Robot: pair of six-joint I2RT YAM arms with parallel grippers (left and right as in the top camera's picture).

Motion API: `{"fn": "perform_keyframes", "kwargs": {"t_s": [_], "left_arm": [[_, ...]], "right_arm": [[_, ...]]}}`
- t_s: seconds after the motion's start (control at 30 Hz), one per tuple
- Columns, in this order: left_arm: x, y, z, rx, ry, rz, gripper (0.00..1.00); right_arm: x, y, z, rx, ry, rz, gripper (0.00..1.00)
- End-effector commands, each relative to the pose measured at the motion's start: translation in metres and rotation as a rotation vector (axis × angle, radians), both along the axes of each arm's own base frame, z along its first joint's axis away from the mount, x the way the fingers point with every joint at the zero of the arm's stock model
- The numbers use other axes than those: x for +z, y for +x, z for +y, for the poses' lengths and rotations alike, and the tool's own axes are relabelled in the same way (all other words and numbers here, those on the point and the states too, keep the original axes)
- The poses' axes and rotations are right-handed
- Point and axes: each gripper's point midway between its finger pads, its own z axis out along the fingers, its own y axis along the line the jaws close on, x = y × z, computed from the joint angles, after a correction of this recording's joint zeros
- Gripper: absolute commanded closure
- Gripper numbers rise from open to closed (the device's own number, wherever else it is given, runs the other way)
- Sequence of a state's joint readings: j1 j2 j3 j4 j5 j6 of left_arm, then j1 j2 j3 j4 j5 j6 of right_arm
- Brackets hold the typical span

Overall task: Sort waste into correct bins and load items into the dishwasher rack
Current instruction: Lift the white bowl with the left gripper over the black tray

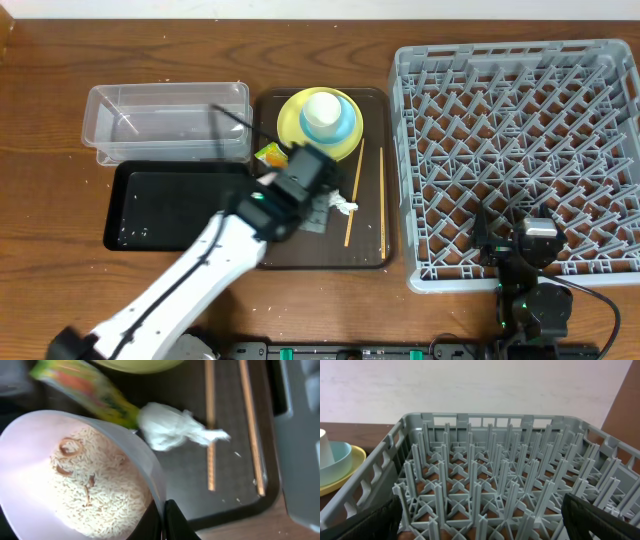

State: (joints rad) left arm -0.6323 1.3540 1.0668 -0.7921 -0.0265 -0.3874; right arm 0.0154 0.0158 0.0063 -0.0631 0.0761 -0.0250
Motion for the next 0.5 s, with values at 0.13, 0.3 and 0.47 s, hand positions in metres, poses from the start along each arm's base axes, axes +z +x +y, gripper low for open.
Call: {"fn": "perform_keyframes", "kwargs": {"t_s": [0.13, 0.3, 0.47], "left_arm": [[0.016, 0.029, 0.078, 0.226, -0.010, -0.015, 0.94], [0.016, 0.041, 0.107, 0.283, -0.139, 0.027, 0.94], [0.015, 0.047, 0.134, 0.335, -0.292, 0.062, 0.94]], "right_arm": [[-0.001, 0.000, 0.000, -0.002, 0.017, 0.002, 0.01], [-0.001, 0.000, 0.000, -0.002, 0.017, 0.002, 0.01], [-0.001, 0.000, 0.000, -0.002, 0.017, 0.002, 0.01]]}}
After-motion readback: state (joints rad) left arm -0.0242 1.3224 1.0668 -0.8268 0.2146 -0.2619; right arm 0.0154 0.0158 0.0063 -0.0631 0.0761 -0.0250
